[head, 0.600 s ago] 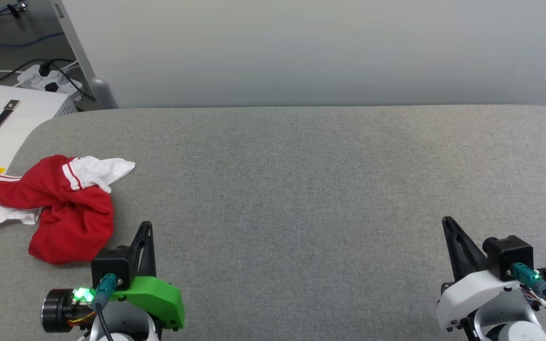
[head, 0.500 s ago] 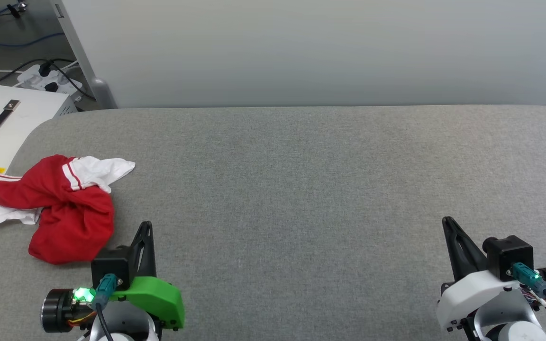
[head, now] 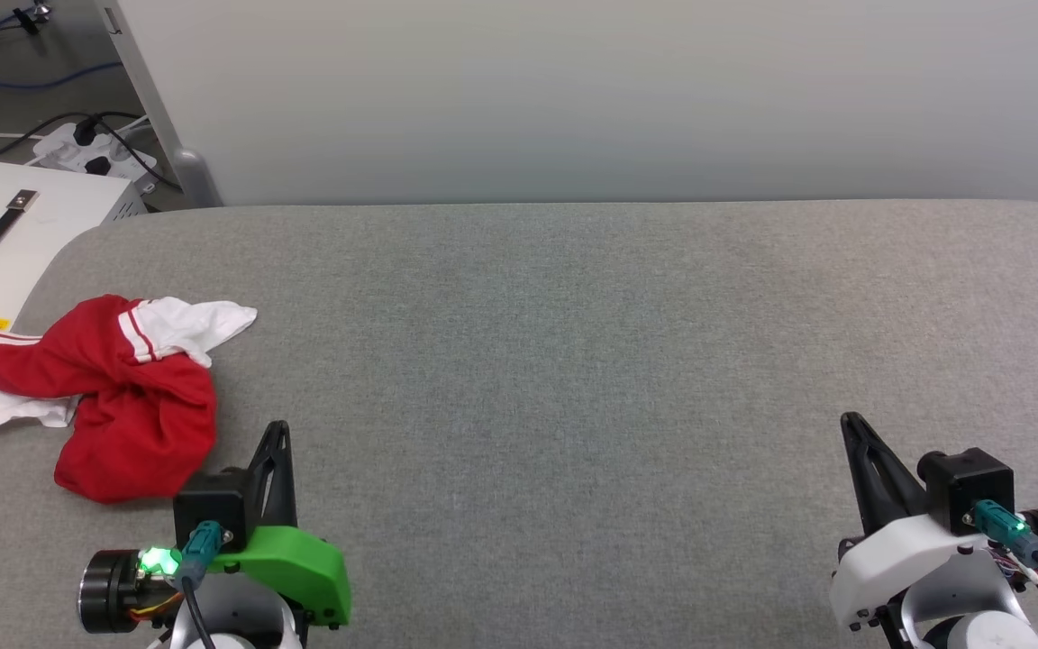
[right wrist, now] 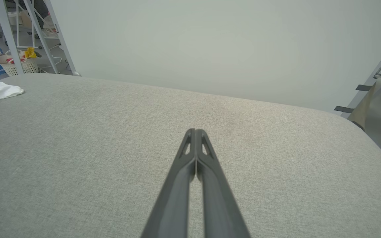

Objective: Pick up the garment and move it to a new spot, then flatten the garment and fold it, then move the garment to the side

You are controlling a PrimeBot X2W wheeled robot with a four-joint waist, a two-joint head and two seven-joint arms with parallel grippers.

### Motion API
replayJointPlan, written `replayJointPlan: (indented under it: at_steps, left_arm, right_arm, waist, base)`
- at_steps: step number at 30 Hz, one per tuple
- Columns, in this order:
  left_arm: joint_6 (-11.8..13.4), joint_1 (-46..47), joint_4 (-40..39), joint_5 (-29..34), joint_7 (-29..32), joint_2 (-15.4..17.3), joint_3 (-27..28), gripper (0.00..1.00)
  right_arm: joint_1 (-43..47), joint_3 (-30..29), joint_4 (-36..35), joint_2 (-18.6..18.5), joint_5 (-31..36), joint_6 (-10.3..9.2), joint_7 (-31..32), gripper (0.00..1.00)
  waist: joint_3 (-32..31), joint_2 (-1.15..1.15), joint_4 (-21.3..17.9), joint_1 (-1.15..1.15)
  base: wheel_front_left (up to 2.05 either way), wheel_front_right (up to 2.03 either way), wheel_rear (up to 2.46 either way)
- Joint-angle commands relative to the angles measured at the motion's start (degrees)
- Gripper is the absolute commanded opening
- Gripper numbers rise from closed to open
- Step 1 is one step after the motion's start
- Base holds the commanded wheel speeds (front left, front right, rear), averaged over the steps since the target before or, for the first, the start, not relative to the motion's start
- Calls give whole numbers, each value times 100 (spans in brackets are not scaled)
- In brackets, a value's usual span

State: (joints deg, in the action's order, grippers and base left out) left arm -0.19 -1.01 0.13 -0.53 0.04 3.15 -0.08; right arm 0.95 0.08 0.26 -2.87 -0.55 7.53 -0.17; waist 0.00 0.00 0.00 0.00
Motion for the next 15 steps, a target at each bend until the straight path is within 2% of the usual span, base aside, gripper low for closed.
replayJointPlan:
  at_steps: [1, 15]
  left_arm:
    - [19, 101, -13, 53, -4, -27, 8, 0]
    - [19, 101, -13, 53, -4, -27, 8, 0]
  right_arm:
    - [-95, -8, -26, 0, 55, -4, 17, 0]
    - [-95, -8, -26, 0, 55, -4, 17, 0]
  waist:
    - [0, 0, 0, 0]
    - [0, 0, 0, 0]
  base:
    - [0, 0, 0]
    - [0, 0, 0]
